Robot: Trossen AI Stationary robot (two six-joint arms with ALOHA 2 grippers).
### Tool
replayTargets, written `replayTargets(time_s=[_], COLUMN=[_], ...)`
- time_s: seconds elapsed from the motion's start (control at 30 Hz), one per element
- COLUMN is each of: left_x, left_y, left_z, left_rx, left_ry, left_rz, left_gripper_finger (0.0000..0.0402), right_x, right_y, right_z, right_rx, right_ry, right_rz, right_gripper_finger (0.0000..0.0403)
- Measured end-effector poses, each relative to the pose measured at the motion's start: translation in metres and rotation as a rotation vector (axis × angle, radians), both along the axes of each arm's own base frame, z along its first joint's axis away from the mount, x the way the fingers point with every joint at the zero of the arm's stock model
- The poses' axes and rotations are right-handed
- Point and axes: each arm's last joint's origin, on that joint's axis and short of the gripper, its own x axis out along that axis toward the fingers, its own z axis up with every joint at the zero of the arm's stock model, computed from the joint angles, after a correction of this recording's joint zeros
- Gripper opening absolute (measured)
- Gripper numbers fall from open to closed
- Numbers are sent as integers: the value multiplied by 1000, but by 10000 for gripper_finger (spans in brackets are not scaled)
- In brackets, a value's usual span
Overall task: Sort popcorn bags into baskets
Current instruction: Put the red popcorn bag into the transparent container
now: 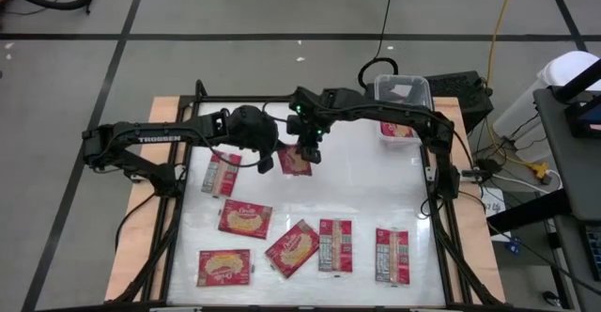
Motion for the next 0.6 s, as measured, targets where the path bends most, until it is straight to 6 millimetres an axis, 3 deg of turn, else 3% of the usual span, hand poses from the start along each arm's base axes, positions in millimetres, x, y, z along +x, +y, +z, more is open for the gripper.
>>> replayTargets(time_s=[0.17, 0.37, 0.47, 0.6], left_x=[1, 1, 1, 1], left_y=[0, 0, 1, 0], left_z=[1, 1, 2, 6], left_rx=[-2, -20, -43, -54], left_ry=[-16, -20, -28, -58], left_rz=[-2, 17, 91, 126], left_gripper_finger=[7, 15, 51, 130], right_x=[-1, -1, -2, -7], right_y=[0, 0, 1, 1], right_z=[-1, -1, 0, 5], right_rx=[-5, -2, 10, 23], right_ry=[6, 8, 16, 25], right_rz=[28, 23, 7, -9], right_gripper_finger=[11, 17, 8, 7])
